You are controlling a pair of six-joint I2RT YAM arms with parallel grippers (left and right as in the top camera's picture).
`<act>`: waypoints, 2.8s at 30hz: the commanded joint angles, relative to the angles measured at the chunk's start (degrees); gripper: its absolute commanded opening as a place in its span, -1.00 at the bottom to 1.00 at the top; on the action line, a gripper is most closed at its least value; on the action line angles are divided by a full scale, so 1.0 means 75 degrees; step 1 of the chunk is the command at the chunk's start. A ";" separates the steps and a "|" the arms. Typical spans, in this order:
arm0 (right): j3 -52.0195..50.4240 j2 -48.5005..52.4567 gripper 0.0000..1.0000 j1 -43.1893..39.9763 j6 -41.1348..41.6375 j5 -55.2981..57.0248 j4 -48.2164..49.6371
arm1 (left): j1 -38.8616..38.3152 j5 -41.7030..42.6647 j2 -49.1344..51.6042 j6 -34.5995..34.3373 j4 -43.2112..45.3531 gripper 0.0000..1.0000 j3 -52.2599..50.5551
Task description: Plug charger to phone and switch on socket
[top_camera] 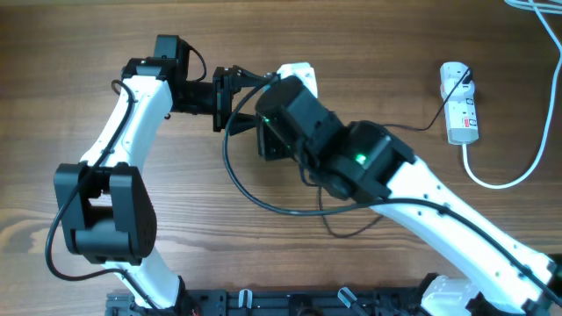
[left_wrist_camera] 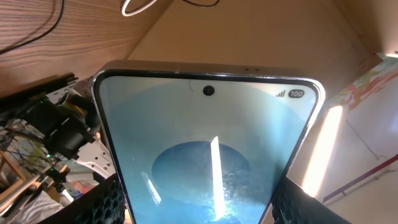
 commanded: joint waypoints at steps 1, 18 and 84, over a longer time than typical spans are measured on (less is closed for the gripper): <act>0.0178 0.0172 0.14 -0.0003 0.0055 0.0455 0.0099 | 0.0015 0.0216 -0.0283 -0.0073 -0.0006 0.33 0.0178; 0.0175 0.0251 -0.42 -0.0003 0.0277 0.0638 0.0140 | 0.0015 0.0219 -0.0283 -0.0391 -0.0006 0.34 0.0178; 0.0172 -0.1134 -0.91 -0.0099 0.3917 0.2451 -0.0781 | 0.0023 -0.0309 -0.0283 -0.0437 0.1212 1.00 0.0178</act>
